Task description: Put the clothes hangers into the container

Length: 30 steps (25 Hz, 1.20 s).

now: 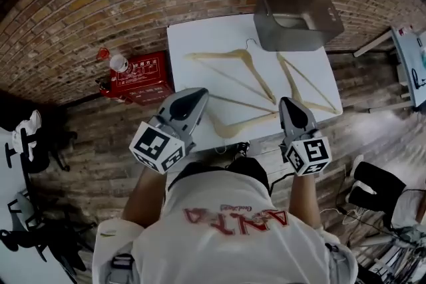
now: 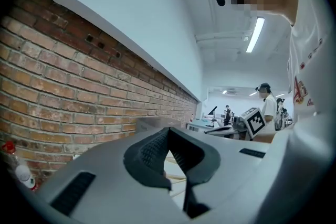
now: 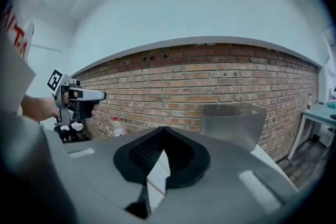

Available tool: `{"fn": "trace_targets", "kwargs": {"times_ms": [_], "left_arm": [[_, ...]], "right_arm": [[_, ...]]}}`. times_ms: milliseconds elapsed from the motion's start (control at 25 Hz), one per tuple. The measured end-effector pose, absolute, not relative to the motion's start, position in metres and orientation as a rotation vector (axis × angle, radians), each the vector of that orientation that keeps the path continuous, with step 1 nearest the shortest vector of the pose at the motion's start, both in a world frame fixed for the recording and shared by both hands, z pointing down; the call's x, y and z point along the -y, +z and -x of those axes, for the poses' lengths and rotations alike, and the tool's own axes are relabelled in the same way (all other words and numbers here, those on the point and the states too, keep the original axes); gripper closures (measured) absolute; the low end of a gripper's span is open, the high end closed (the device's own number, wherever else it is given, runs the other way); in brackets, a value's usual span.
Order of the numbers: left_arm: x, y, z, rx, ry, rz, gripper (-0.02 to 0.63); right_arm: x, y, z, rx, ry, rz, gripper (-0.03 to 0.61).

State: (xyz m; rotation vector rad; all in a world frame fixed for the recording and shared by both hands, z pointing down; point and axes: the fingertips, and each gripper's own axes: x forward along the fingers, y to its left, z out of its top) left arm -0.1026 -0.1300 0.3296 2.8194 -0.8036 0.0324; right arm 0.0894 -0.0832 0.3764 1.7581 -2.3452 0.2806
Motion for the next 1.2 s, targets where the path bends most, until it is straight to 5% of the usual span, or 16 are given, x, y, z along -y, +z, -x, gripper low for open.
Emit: {"fn": "trace_targets", "kwargs": {"times_ms": [520,1080,1200], "left_arm": [[0.179,0.343,0.034,1.164,0.163,-2.666,0.604],[0.205,0.368,0.050,1.116,0.115,-2.604,0.604],[0.209,0.376,0.060,1.083,0.116,-2.598,0.604]], "right_arm": [[0.190,0.427,-0.184,2.430,0.468,-1.491,0.577],[0.221,0.474,-0.167,2.225,0.541,-1.452,0.572],[0.237,0.491,-0.153,2.166,0.533,-1.408,0.500]]}}
